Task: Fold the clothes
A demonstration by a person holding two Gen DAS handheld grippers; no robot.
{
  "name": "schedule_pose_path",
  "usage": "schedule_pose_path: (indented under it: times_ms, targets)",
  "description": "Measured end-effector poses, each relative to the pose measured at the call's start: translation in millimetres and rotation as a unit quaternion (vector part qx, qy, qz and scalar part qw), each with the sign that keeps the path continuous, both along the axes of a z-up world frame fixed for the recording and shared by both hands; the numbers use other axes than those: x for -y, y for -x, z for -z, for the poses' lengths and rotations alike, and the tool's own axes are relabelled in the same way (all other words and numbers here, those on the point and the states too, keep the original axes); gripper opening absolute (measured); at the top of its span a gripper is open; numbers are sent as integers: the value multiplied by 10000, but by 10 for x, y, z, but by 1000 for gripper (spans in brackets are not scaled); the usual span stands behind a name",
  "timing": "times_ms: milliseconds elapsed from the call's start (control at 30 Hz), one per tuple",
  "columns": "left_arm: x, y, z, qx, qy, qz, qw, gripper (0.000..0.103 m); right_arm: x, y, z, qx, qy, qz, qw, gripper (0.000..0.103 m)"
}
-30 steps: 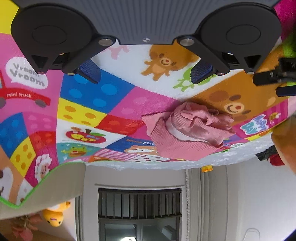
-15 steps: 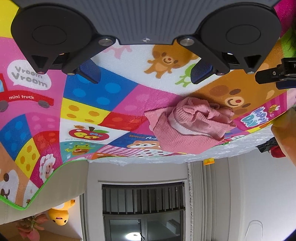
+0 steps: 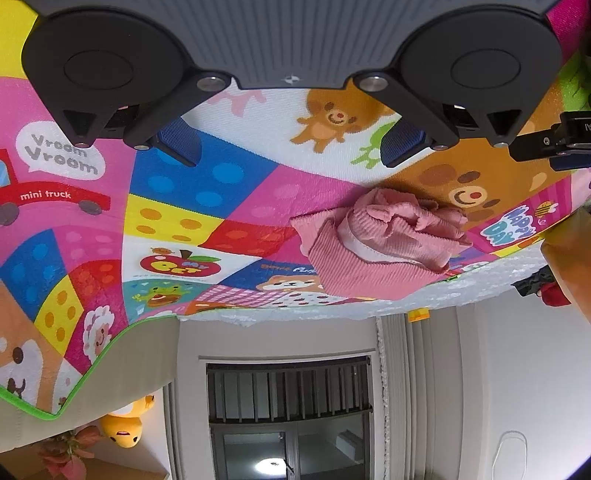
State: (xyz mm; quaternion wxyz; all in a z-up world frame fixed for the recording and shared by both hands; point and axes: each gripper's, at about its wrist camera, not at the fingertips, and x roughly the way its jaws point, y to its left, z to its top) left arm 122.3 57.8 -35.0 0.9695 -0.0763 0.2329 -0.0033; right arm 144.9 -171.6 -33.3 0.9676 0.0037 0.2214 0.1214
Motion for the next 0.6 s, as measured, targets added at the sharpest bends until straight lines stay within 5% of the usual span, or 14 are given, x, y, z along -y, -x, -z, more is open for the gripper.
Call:
schedule_pose_path:
  times_ms: [600]
  targets:
    - [-21, 16, 7, 34, 77, -27, 10000, 103, 59, -6, -2, -23, -169, 36, 9998, 103]
